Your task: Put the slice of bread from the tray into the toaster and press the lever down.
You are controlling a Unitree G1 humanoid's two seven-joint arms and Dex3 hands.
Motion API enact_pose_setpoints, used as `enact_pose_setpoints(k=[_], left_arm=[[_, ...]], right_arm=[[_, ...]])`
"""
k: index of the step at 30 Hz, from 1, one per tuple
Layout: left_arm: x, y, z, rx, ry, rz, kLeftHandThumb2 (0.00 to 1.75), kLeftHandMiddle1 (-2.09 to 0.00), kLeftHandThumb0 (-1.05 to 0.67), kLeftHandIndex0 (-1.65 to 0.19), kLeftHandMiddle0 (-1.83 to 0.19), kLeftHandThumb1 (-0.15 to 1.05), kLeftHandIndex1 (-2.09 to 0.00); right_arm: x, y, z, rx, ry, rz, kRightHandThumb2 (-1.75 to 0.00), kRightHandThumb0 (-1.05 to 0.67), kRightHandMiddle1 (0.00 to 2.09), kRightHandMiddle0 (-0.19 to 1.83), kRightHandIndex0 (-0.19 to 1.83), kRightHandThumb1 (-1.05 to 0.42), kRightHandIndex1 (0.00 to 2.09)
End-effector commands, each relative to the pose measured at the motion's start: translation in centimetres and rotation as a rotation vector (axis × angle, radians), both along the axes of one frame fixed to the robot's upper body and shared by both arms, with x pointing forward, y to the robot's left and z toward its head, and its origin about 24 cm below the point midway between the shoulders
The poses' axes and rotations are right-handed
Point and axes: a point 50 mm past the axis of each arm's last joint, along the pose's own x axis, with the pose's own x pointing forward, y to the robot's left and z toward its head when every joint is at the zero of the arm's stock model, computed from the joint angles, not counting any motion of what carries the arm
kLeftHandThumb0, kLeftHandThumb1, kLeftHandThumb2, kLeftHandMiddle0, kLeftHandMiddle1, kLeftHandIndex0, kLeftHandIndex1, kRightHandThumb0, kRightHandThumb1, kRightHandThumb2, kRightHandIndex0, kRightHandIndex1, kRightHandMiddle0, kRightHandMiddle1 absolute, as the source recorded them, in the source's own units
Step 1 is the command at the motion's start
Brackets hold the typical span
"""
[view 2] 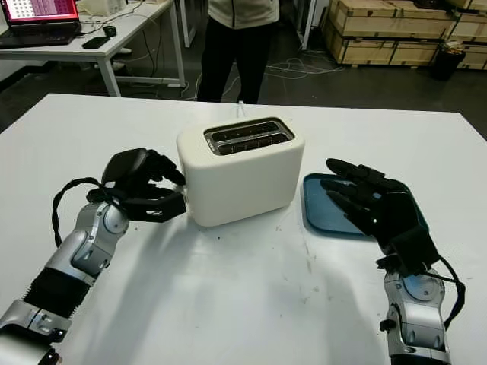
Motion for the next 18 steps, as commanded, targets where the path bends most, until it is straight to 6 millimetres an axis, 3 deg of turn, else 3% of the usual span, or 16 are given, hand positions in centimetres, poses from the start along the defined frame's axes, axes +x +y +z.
enact_pose_setpoints(k=[1,13,18], left_arm=[[-6.7,-6.2,-12.6,0.048,0.589,-0.189,0.01,-0.49,-0.23,-1.20,-0.95,0.82,-0.02],[-4.5,-4.6,-9.7,0.041,0.479,-0.211,0.00,-0.61,-0.19,-1.19,-0.98,0.82,-0.01],[-4.5,-5.2,-8.1,-0.004,0.364,-0.231,0.00,-0.84,-0.20,-1.25,-1.02,0.78,-0.03]], right_arm=[[0.7,0.1,0.1,-0.001,0.017,0.004,-0.03,-0.60,0.00,0.82,0.88,-0.92,0.00],[0.7,0.3,0.3,0.009,0.002,0.007,-0.03,-0.60,0.00,0.81,0.86,-0.92,0.00],[0.3,0.2,0.3,0.007,0.002,0.010,-0.04,-0.60,0.00,0.81,0.86,-0.92,0.00]])
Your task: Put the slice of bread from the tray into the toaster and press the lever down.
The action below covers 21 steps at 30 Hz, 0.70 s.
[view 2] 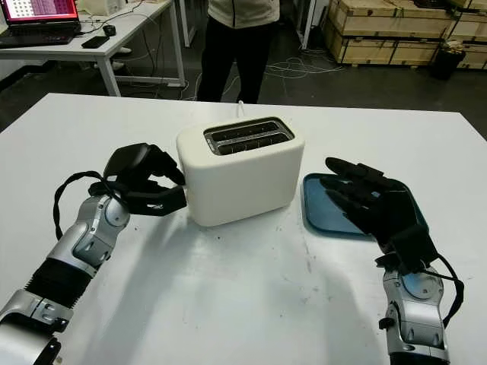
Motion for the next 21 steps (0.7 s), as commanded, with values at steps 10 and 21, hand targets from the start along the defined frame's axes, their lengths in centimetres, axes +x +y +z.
enact_pose_setpoints(k=[10,21], left_arm=[[-10.4,-7.5,-15.9,-0.055,0.694,-0.101,0.01,-0.50,-0.22,-1.19,-0.97,0.83,-0.01],[-8.3,-5.9,-13.1,-0.058,0.592,-0.119,0.00,-0.73,-0.23,-1.21,-0.92,0.84,-0.01]], right_arm=[[0.0,-0.3,-0.4,-0.008,0.054,0.013,-0.03,-0.60,0.00,0.82,0.87,-0.92,0.00],[0.6,0.5,-0.7,0.011,0.046,0.039,-0.03,-0.57,0.00,0.81,0.87,-0.92,0.00]])
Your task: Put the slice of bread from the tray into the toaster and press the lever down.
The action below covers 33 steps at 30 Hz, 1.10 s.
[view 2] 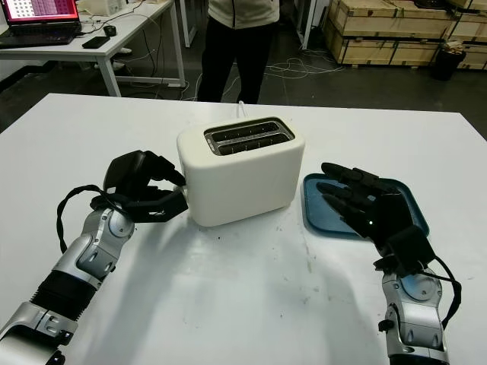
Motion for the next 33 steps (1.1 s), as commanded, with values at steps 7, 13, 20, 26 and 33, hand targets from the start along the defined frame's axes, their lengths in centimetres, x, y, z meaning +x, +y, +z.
enact_pose_setpoints(k=[7,13,20,26,33], left_arm=[[-6.0,-4.6,-7.2,-0.048,0.439,-0.241,0.00,-0.89,-0.21,-1.24,-0.95,0.81,-0.02],[-5.6,-2.8,-2.6,-0.130,0.210,-0.217,0.00,-1.22,-0.16,-1.25,-0.86,0.77,-0.02],[-5.4,-0.7,1.6,-0.199,-0.071,-0.108,0.00,-1.23,-0.26,-1.07,-0.74,0.76,0.00],[-5.3,0.0,2.6,-0.184,-0.138,-0.073,0.00,-1.07,-0.30,-1.01,-0.79,0.75,-0.01],[-5.2,0.5,2.8,-0.167,-0.169,-0.067,0.00,-1.10,-0.32,-1.02,-0.79,0.74,-0.01]], right_arm=[[0.7,0.4,0.2,0.021,-0.003,0.003,-0.03,-0.56,0.00,0.80,0.85,-0.92,0.00],[0.8,0.5,0.3,0.019,-0.020,0.000,-0.03,-0.56,0.00,0.79,0.85,-0.92,0.00],[1.0,0.7,0.3,0.039,-0.021,-0.008,-0.02,-0.60,0.00,0.78,0.84,-0.92,0.00],[1.4,0.9,0.4,0.042,-0.017,-0.011,-0.02,-0.64,0.00,0.79,0.85,-0.92,0.00],[1.6,1.1,0.4,0.044,-0.020,-0.004,-0.01,-0.63,0.00,0.79,0.85,-0.92,0.00]])
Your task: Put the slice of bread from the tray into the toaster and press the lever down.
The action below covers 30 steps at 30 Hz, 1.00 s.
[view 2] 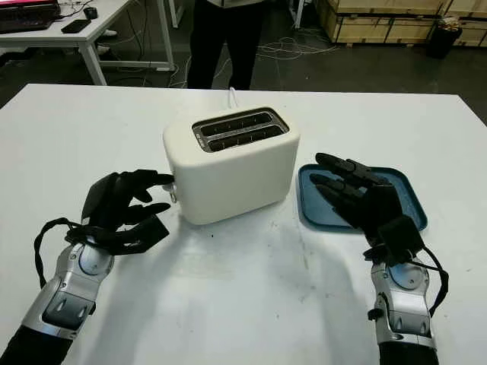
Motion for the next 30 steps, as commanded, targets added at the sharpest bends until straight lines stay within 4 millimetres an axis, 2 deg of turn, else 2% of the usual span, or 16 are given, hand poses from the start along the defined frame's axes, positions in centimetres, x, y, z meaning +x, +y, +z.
enact_pose_setpoints(k=[1,13,18,22,30], left_arm=[[0.0,-0.9,1.3,-0.007,-0.085,-0.068,0.00,-1.10,-0.32,-1.01,-0.78,0.75,-0.01],[-0.3,0.2,3.7,0.022,-0.157,-0.050,0.00,-1.14,-0.33,-1.00,-0.73,0.75,0.00],[-0.6,1.2,5.4,0.068,-0.241,-0.017,0.00,-1.09,-0.41,-1.00,-0.75,0.76,0.00],[-0.9,2.2,6.4,0.005,-0.278,0.028,0.01,-1.05,-0.47,-0.99,-0.74,0.78,0.00],[-1.3,4.3,7.3,-0.019,-0.290,0.099,0.01,-0.91,-0.52,-0.94,-0.69,0.83,-0.01]], right_arm=[[0.3,0.1,0.0,0.014,0.006,-0.002,-0.01,-0.63,0.00,0.79,0.85,-0.92,0.00],[0.8,0.2,0.1,-0.005,-0.009,0.010,-0.03,-0.62,0.00,0.78,0.84,-0.92,0.00],[0.9,0.2,0.2,0.003,-0.014,0.010,-0.02,-0.62,0.00,0.79,0.85,-0.92,0.01],[1.1,0.0,0.4,0.006,-0.023,-0.004,-0.02,-0.61,0.00,0.78,0.85,-0.92,0.00],[2.7,-2.3,3.4,-0.048,-0.101,-0.004,-0.03,-0.58,0.01,0.77,0.85,-0.92,0.00]])
